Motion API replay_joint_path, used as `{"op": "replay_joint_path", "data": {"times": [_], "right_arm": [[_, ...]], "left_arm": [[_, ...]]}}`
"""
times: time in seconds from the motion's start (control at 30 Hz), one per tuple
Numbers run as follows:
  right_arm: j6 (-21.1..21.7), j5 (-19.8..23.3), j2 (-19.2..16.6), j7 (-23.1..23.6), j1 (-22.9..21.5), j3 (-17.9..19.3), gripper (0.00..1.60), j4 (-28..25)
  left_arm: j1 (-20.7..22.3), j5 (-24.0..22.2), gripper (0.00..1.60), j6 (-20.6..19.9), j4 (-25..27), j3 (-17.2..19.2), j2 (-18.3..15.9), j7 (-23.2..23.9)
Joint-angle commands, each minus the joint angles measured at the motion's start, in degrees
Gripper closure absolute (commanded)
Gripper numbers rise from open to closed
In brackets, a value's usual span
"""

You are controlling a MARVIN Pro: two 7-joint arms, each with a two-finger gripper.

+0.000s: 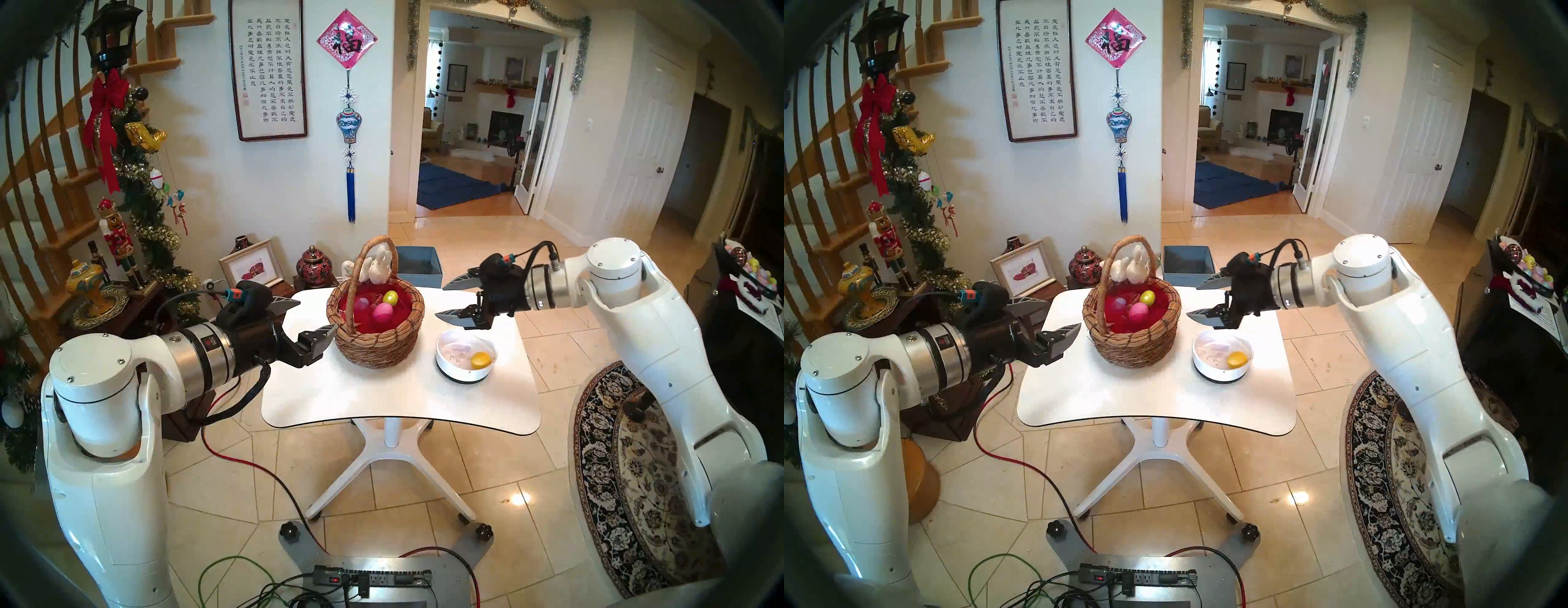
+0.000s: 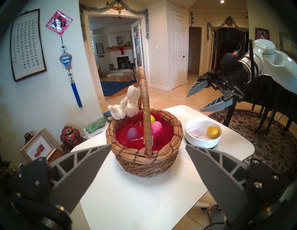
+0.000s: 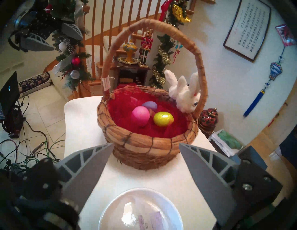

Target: Put easter egg into basket

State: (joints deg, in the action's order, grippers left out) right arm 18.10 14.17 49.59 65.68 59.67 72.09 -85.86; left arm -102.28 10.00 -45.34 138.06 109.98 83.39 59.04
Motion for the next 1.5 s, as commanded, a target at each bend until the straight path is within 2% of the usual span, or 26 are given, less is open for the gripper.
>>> {"op": "replay_joint_path", "data": {"times": [0.0, 0.03, 0.07, 0.27, 0.57, 0.9, 1.47], "right_arm": [[-0.5, 2.5, -3.8, -1.5, 6.8, 4.7, 0.22, -3.9], [-0.6, 3.1, -4.3, -1.7, 6.7, 4.3, 0.21, -3.8], [-0.8, 3.1, -4.1, -2.0, 8.2, 5.6, 0.22, -4.5], [-1.9, 4.4, -4.5, -2.8, 11.5, 7.6, 0.21, -5.7], [-3.2, 5.2, -4.5, -3.5, 13.9, 8.9, 0.21, -6.2], [-3.2, 5.3, -4.8, -4.0, 14.6, 9.2, 0.18, -6.5], [0.4, 5.5, -4.6, -4.8, 14.6, 8.5, 0.17, -6.8]], "left_arm": [[0.1, 0.0, 0.00, 0.0, 0.3, -0.1, 0.0, 0.0], [0.1, 0.0, 0.00, 0.0, 0.3, -0.1, 0.0, 0.0], [0.1, 0.0, 0.00, 0.0, 0.3, -0.1, 0.0, 0.0], [0.1, 0.0, 0.00, 0.0, 0.3, -0.1, 0.0, 0.0], [0.1, 0.0, 0.00, 0.0, 0.3, -0.1, -0.1, 0.0], [0.1, 0.0, 0.00, 0.0, 0.3, -0.1, -0.1, 0.0], [0.1, 0.0, 0.00, 0.0, 0.3, -0.1, -0.1, 0.0]]}}
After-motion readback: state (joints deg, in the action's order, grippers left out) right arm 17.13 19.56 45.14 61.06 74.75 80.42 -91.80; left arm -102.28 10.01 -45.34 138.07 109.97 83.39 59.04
